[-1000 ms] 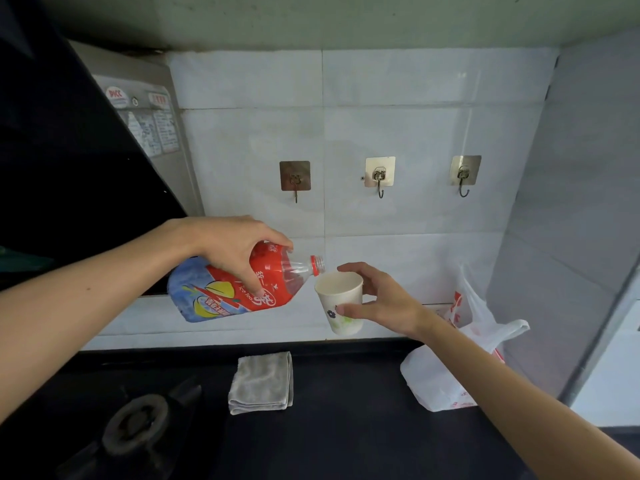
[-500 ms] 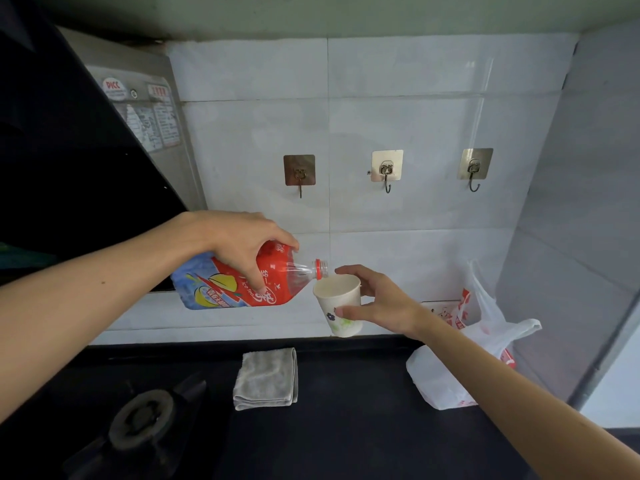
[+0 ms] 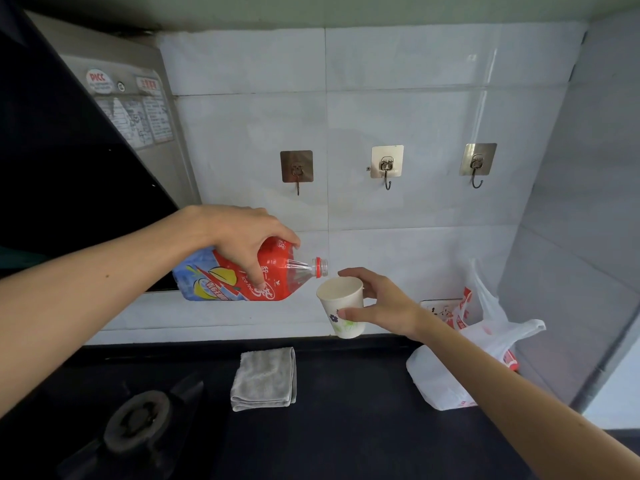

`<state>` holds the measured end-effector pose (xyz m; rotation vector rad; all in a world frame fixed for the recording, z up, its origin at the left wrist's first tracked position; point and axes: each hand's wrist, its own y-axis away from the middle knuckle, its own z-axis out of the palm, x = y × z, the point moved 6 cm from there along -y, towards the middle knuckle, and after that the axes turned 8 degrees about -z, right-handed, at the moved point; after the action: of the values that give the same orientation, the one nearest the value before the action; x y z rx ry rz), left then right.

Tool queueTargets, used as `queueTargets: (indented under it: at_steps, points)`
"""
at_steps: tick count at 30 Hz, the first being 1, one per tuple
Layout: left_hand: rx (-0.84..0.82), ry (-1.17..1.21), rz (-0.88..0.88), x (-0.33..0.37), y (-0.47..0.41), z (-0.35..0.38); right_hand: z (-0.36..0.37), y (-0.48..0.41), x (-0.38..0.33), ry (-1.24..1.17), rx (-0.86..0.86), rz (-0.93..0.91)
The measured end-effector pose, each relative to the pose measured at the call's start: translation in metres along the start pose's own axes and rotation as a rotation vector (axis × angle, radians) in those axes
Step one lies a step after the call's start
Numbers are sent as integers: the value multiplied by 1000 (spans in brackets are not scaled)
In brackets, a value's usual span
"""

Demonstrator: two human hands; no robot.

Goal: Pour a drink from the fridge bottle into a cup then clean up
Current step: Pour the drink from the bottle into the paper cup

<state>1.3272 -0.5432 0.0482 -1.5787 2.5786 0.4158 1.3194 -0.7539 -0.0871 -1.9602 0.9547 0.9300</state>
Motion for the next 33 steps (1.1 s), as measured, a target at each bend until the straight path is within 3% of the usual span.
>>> queueTargets:
  at_steps: [33]
  points:
    - [-95, -92, 7, 36, -28, 6, -17, 19, 34, 19, 5, 63]
